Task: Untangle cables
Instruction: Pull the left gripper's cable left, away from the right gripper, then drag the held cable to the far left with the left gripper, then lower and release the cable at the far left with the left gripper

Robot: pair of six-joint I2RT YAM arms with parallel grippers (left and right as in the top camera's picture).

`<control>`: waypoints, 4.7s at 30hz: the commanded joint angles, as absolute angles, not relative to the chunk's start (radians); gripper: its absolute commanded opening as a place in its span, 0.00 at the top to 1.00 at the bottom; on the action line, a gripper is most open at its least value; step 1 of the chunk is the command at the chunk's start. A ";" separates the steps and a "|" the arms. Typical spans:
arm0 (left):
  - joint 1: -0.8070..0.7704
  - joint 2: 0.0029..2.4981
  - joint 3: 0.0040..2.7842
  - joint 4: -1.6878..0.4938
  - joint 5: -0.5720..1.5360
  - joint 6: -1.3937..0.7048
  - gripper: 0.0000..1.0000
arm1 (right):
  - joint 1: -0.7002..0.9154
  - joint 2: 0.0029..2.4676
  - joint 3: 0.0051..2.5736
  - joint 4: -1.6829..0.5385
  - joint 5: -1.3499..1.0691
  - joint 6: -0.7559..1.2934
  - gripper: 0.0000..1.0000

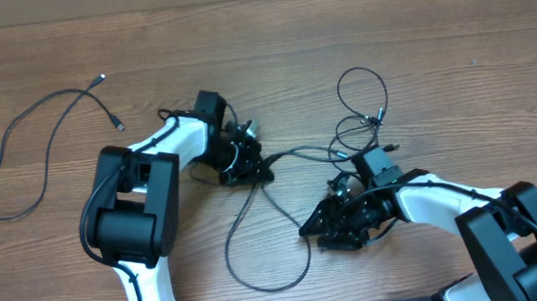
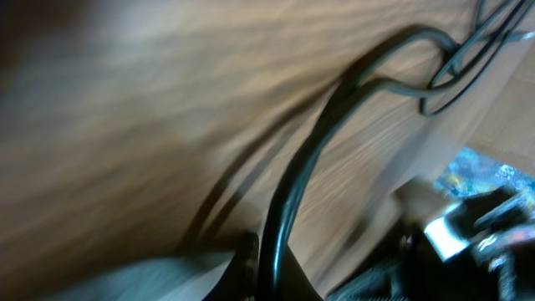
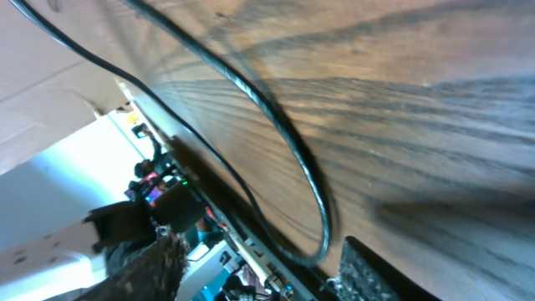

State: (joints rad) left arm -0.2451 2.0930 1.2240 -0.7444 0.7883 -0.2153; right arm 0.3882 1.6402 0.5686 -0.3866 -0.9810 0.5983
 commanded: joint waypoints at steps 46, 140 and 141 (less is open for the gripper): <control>-0.118 1.387 1.286 -0.713 -0.040 -0.165 0.96 | 0.319 1.517 0.811 -0.502 -0.232 0.659 0.00; 0.113 1.680 0.780 -0.589 -0.531 -0.598 0.77 | 0.319 1.517 0.811 -0.492 -0.228 0.658 0.00; 0.128 1.680 0.780 -0.589 -0.535 -0.612 0.77 | 0.319 1.517 0.811 -0.493 -0.228 0.658 0.00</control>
State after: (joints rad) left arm 0.0917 1.6596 0.7979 -0.5861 -0.4526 -0.5186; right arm 0.3149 1.5269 0.8005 -0.4942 -0.2359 0.6548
